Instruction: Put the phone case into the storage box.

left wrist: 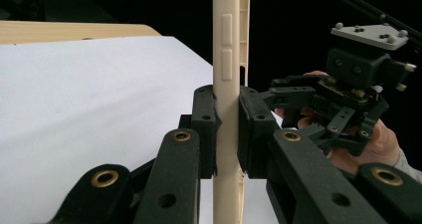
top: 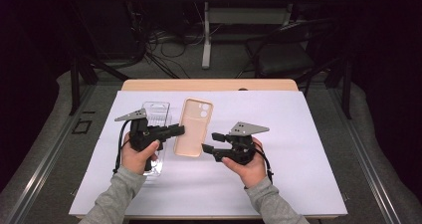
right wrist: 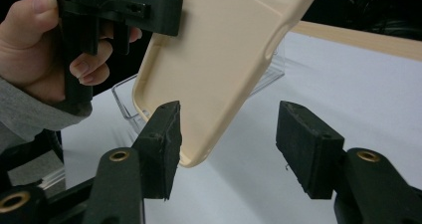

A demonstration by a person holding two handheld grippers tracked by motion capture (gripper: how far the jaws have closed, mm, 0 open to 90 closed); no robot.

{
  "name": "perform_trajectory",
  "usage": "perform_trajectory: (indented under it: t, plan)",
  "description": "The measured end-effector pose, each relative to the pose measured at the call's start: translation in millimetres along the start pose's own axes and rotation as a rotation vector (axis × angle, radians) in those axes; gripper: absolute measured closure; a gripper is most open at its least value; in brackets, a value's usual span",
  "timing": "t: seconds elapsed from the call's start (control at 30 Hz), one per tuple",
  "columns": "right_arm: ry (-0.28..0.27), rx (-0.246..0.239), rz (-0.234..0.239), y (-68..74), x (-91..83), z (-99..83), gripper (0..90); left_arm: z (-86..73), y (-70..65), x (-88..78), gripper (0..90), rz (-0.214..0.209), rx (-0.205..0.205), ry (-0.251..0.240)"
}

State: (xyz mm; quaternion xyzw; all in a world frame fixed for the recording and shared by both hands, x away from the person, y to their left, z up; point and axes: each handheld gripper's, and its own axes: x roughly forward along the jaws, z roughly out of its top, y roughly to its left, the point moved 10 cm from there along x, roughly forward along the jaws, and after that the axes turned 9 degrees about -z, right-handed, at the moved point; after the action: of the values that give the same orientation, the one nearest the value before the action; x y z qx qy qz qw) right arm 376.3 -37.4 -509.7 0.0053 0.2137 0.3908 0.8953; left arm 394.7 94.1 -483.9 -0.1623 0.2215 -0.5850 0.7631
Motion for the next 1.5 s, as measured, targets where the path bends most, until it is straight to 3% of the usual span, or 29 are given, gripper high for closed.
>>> perform_trajectory:
  t: [0.2,0.93,1.5]
  plan:
    - [0.032,0.05,0.021,-6.8,-0.6,-2.4,43.3,-1.6,-4.0,2.9,80.6,-0.024,-0.001,0.006]
    - [0.037,0.13,0.083,-10.5,-3.9,-1.4,48.0,-6.5,-13.0,11.4,80.6,-0.062,0.016,0.02]
    - [0.058,0.202,0.144,-11.7,-7.3,-2.7,64.9,-12.3,-16.2,18.6,80.6,-0.077,0.026,0.037]
